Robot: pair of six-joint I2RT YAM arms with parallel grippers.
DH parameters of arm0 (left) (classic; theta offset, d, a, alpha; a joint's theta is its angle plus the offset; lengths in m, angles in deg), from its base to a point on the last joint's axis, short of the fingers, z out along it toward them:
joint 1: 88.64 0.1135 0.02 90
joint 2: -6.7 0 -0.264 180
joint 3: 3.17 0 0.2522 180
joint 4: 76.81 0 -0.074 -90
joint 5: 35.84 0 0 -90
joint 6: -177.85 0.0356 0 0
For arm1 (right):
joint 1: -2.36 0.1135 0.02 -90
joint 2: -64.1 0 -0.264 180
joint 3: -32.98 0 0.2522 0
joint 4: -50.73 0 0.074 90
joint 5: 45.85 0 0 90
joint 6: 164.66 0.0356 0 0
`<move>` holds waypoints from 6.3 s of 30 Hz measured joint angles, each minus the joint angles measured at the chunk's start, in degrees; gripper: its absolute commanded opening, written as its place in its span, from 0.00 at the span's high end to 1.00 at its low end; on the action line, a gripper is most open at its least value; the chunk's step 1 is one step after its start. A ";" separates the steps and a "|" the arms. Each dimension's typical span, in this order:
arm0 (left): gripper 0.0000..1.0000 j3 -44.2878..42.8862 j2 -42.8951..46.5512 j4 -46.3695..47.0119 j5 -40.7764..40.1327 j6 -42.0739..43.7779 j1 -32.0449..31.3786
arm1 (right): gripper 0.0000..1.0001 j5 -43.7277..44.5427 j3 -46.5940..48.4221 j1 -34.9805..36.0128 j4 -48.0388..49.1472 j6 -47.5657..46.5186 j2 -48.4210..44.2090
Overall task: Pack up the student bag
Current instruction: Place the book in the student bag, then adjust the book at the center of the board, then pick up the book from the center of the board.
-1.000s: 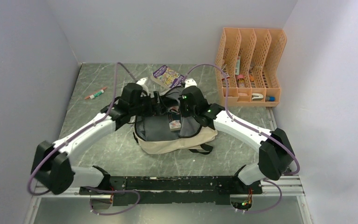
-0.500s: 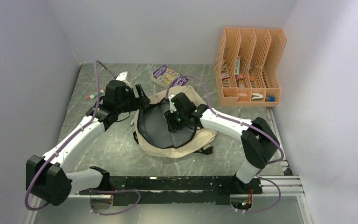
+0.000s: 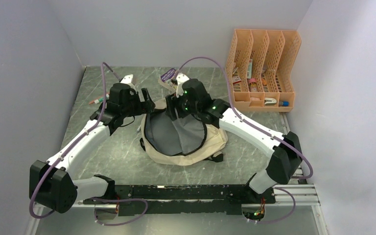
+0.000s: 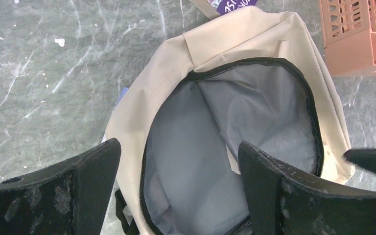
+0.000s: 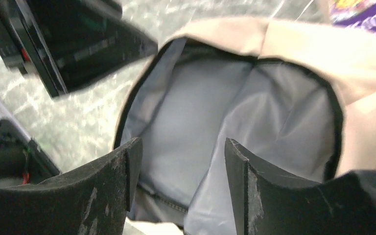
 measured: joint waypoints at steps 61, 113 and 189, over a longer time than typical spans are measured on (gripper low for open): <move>0.03 -16.76 -25.81 3.13 -1.53 -7.61 0.66 | 0.42 -24.59 47.78 -30.32 10.32 0.44 60.52; 0.95 -39.85 -59.87 9.05 14.49 -3.76 10.19 | 0.24 -20.20 43.47 -25.35 14.10 18.88 57.83; 0.95 -42.10 -60.76 6.58 11.72 1.33 9.11 | 0.46 -40.83 61.00 -28.30 24.74 40.19 74.73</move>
